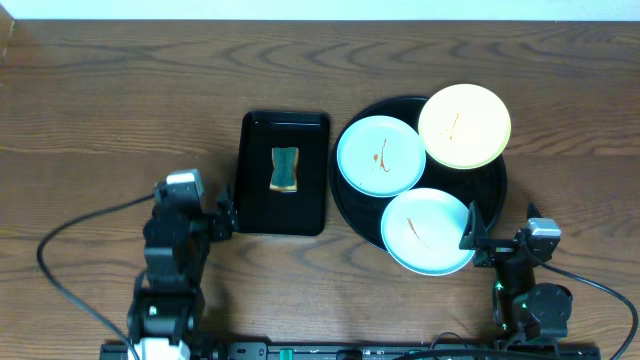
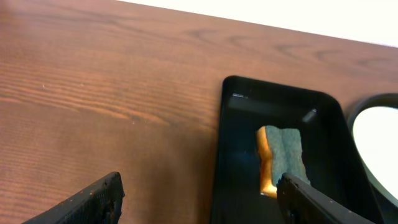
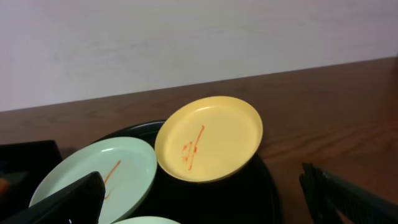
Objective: Clean dirty plates on tray and stack at the side
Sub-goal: 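Move the left gripper over the sponge and the right toward the plates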
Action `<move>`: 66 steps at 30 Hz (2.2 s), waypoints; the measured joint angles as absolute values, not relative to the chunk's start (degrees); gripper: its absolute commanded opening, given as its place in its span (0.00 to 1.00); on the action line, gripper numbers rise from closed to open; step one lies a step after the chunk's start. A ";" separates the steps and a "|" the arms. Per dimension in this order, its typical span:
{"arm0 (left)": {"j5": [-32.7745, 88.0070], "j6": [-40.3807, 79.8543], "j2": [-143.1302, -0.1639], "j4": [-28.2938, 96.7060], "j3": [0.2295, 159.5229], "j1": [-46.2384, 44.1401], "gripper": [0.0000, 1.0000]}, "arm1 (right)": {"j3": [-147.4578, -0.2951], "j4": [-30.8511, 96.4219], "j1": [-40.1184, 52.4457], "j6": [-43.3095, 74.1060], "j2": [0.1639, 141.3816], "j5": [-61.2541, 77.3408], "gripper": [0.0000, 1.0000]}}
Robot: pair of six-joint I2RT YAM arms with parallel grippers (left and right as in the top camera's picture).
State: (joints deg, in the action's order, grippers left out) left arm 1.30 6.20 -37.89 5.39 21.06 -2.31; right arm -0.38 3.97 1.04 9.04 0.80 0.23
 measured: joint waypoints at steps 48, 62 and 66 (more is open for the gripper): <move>11.14 9.06 -69.23 24.12 53.98 -2.59 0.80 | -40.49 35.77 1.04 12.80 61.76 6.68 0.99; 4.56 10.13 -87.29 11.55 54.08 -16.14 0.79 | -40.49 35.24 1.04 12.80 64.93 6.68 0.97; 2.13 10.33 -93.41 9.23 54.08 -18.52 0.77 | -40.49 35.18 1.04 12.80 64.99 6.68 0.97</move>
